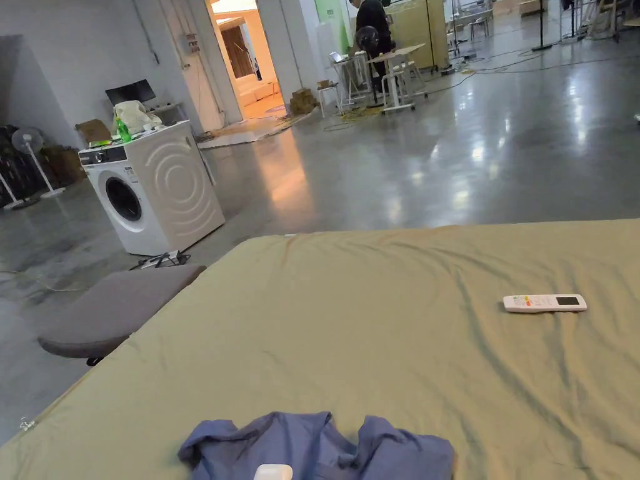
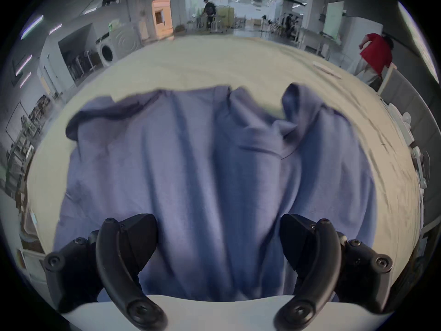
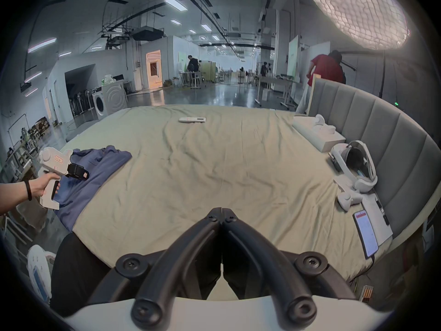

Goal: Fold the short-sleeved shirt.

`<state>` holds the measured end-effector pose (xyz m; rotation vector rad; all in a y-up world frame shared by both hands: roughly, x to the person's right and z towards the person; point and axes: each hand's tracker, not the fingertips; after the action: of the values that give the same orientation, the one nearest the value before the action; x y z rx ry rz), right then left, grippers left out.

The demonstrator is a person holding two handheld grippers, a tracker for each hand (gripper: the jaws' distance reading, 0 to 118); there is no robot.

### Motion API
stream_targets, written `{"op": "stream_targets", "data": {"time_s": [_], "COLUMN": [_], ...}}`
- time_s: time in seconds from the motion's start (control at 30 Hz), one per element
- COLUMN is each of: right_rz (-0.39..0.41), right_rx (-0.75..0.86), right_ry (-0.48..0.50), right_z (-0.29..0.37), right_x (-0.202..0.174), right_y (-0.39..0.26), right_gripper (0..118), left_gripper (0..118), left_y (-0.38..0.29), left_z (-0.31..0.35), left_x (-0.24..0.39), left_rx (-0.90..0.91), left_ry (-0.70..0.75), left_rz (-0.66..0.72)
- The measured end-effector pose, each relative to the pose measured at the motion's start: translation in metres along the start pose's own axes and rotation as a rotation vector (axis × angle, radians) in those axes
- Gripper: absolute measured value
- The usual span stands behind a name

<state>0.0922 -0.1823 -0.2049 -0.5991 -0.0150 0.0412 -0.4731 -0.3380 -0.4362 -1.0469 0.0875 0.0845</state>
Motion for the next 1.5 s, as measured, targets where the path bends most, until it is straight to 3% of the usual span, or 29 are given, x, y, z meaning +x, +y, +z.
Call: {"op": "stream_targets", "data": {"time_s": [0.1, 0.17, 0.3, 0.37, 0.4, 0.43, 0.47, 0.5, 0.57, 0.63, 0.83, 1.0, 1.13, 1.3, 1.5], "right_rz": [0.003, 0.007, -0.005, -0.015, -0.017, -0.017, -0.013, -0.003, 0.018, 0.022, -0.018, -0.048, -0.064, -0.096, -0.154], "right_rx": [-0.022, -0.034, -0.050, -0.056, -0.057, -0.057, -0.058, -0.056, -0.052, -0.052, -0.035, -0.026, -0.008, -0.021, -0.008], "right_ry": [-0.001, 0.001, 0.012, 0.018, 0.018, 0.022, 0.025, 0.019, 0.006, 0.005, -0.001, 0.005, -0.004, -0.029, -0.100], "right_z": [-0.005, -0.006, -0.006, -0.005, -0.002, 0.000, 0.002, 0.004, 0.010, 0.014, 0.027, 0.033, 0.044, 0.052, 0.074], "right_x": [-0.001, -0.002, 0.002, 0.003, 0.003, 0.004, 0.006, 0.007, 0.013, 0.019, 0.032, 0.039, 0.043, 0.053, 0.078], "right_y": [-0.003, -0.006, -0.016, -0.017, -0.018, -0.019, -0.019, -0.020, -0.024, -0.025, -0.028, -0.032, -0.040, -0.053, -0.064], "right_gripper": [0, 0, 0, 0, 0, 0, 0, 0, 0, 0, 0, 0, 0, 0, 0], "left_gripper": [105, 95, 60, 53, 36, 11, 4, 4, 4, 4, 4, 4, 4, 4, 4], "left_y": [-0.006, -0.005, -0.002, 0.003, 0.005, 0.006, 0.007, 0.008, 0.008, 0.009, 0.042, 0.098, 0.137, 0.138, 0.103], "left_z": [0.005, 0.009, 0.015, 0.017, 0.018, 0.020, 0.025, 0.029, 0.033, 0.043, 0.121, 0.218, 0.254, 0.233, 0.161], "left_x": [0.004, 0.006, 0.019, 0.020, 0.018, 0.016, 0.013, 0.008, -0.003, -0.009, -0.022, -0.016, 0.015, 0.096, 0.287], "left_rx": [0.041, 0.045, 0.038, 0.023, 0.016, 0.014, 0.031, 0.043, 0.022, 0.061, 0.248, 0.442, 0.495, 0.504, 0.352], "left_ry": [-0.022, -0.023, -0.026, -0.025, -0.024, -0.023, 0.008, 0.047, -0.059, -0.041, -0.153, -0.159, -0.120, -0.269, -0.511], "left_rz": [-0.012, -0.030, -0.092, -0.090, -0.086, -0.067, -0.036, -0.006, 0.091, 0.144, 0.228, 0.114, -0.022, -0.153, -0.405]}}
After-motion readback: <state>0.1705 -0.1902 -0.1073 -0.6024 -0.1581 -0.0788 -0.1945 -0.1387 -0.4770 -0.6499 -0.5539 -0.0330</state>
